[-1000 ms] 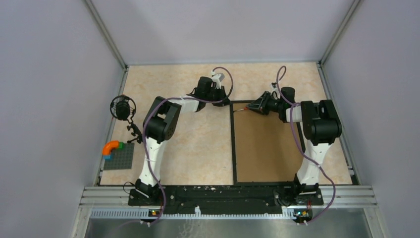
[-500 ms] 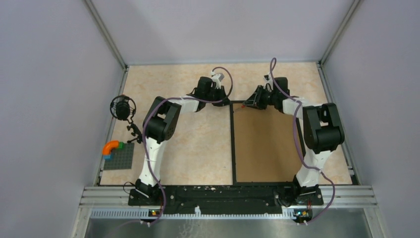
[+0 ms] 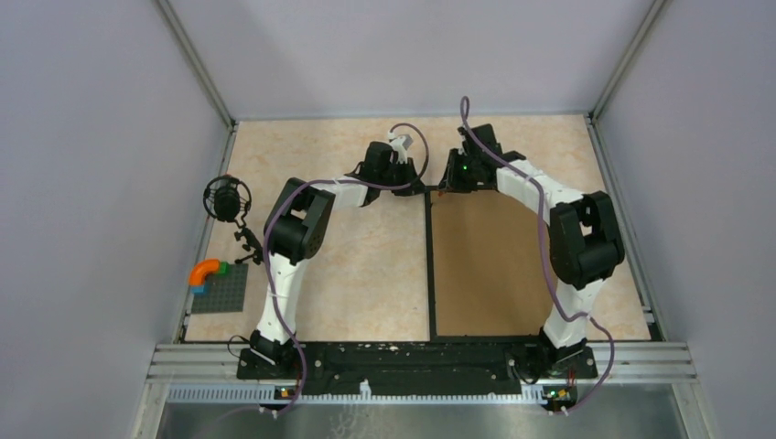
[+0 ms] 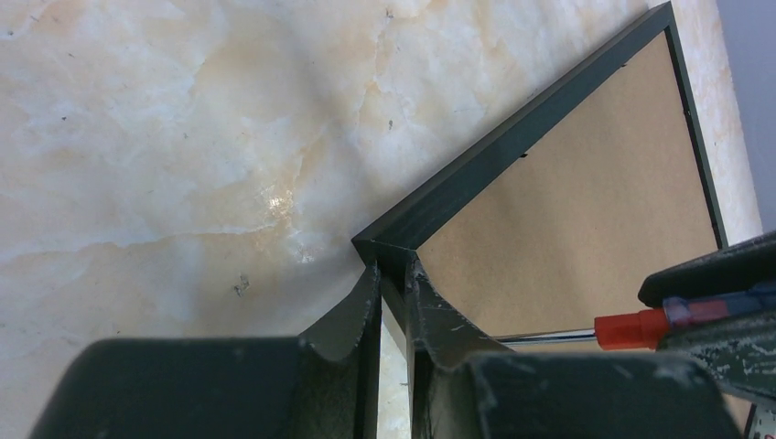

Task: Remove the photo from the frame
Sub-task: Release the photo frame item from the photo frame.

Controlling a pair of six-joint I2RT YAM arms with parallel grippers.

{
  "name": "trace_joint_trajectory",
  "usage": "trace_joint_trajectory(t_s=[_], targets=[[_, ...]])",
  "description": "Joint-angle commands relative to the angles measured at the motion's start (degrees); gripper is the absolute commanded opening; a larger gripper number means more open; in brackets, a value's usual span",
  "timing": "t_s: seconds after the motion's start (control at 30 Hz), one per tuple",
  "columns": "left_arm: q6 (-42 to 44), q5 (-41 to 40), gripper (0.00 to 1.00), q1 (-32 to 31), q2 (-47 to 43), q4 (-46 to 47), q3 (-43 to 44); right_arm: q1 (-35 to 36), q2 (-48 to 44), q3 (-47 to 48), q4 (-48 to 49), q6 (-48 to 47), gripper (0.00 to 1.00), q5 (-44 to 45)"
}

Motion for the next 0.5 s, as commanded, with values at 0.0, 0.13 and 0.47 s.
trace_joint_trajectory(t_s=[0.0, 0.13, 0.47], targets=[[-0.33, -1.27, 0.15, -4.14, 5.49, -9.86, -3.47, 9.39, 2.95, 3.84, -8.07, 3.50, 0.00, -7.55], [-1.14, -1.44, 0.15, -4.21, 5.70, -9.59, -3.20, 12.86, 2.82, 5.12, -9.01, 3.62, 0.00, -5.37], [-2.43, -3.04, 0.15, -4.42, 6.20, -10.38, -2.05, 17.79, 5.10, 7.14, -9.21, 0.92, 0.00, 1.80]])
